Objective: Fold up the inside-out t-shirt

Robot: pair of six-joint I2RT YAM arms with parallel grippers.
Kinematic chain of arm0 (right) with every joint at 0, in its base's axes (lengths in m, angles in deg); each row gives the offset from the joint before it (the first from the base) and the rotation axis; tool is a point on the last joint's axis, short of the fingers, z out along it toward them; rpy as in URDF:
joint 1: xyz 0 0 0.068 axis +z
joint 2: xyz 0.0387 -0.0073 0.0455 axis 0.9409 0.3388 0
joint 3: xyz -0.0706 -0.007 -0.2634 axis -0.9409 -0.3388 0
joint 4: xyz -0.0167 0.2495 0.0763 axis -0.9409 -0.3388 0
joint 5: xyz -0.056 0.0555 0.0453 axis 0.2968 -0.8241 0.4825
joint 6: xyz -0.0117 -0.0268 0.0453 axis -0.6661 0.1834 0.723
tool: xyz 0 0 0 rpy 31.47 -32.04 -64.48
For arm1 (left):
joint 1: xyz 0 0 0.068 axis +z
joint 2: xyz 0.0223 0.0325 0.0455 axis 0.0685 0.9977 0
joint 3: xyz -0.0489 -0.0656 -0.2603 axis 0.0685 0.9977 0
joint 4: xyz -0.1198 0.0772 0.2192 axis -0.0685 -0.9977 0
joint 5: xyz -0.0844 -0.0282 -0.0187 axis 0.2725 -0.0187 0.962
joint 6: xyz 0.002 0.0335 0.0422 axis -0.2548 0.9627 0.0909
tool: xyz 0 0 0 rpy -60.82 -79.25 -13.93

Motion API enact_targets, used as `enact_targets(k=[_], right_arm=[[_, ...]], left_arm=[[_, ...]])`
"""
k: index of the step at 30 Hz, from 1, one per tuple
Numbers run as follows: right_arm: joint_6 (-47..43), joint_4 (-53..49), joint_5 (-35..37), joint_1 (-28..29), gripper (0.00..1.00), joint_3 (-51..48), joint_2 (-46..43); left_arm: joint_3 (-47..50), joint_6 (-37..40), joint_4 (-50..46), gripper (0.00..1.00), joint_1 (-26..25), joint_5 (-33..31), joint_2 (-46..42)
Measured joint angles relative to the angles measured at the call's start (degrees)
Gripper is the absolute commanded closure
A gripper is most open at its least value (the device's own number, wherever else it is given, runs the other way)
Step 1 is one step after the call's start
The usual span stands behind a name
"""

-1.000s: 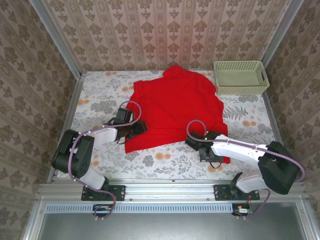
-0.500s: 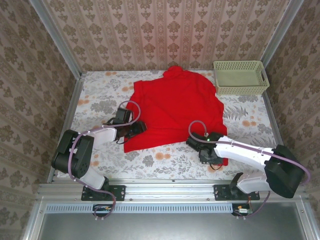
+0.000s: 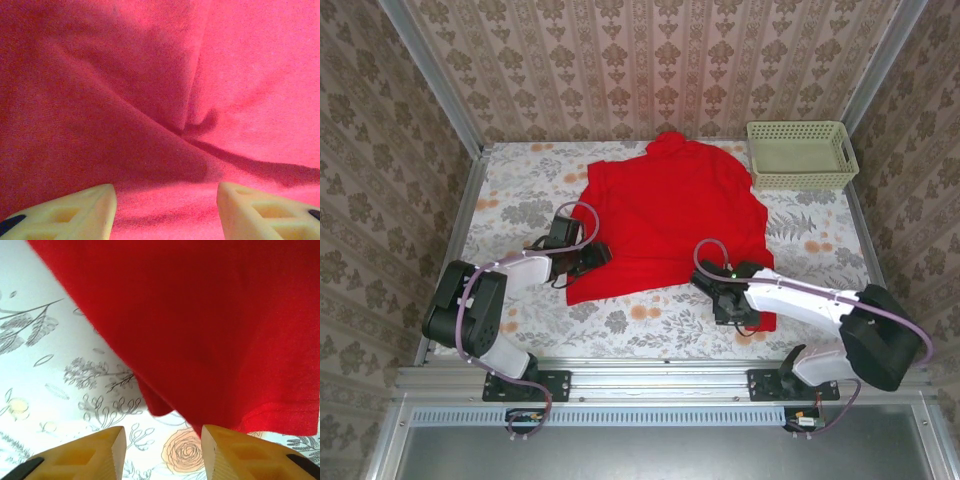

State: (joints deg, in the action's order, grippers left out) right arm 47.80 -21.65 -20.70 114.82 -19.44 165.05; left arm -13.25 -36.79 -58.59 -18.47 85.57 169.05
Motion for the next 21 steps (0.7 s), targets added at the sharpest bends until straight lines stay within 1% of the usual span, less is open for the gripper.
enact_targets(k=[1,3,4,5,9,12,17,19,21], right_arm=[[-0.1,0.1,0.2,-0.3,0.57,0.2,1.3],[-0.6,0.5,0.3,-1.7,0.68,0.2,3.6],[-1.0,0.5,0.4,-2.8,0.72,0.1,4.2],[-1.3,0.6,0.7,-4.1,0.73,0.1,4.2],[-3.3,0.6,1.4,-9.5,0.72,0.1,1.7],[-5.3,0.6,1.7,-12.2,0.71,0.1,-1.4],[-8.6,0.4,2.4,-13.2,0.66,1.1,-1.9],[-9.6,0.2,2.8,-13.2,0.66,1.9,-1.9],[-10.5,-0.1,3.2,-13.1,0.62,2.8,-1.9]], left_arm=[[0.0,0.2,0.0,0.42,0.0,0.0,0.0],[0.0,0.4,-0.2,0.42,0.5,0.0,-0.1],[0.2,0.6,-0.3,0.42,1.0,0.0,-0.3],[0.3,0.8,-0.5,0.42,1.6,0.0,-0.5],[1.6,1.9,-0.9,0.41,4.8,0.0,-1.9],[1.7,2.9,-1.1,0.41,6.4,0.0,-2.2],[1.5,4.5,-1.7,0.39,6.8,0.8,-2.2],[1.1,5.1,-2.8,0.37,6.7,0.9,-2.4],[0.9,5.6,-4.9,0.34,6.3,0.8,-3.5]])
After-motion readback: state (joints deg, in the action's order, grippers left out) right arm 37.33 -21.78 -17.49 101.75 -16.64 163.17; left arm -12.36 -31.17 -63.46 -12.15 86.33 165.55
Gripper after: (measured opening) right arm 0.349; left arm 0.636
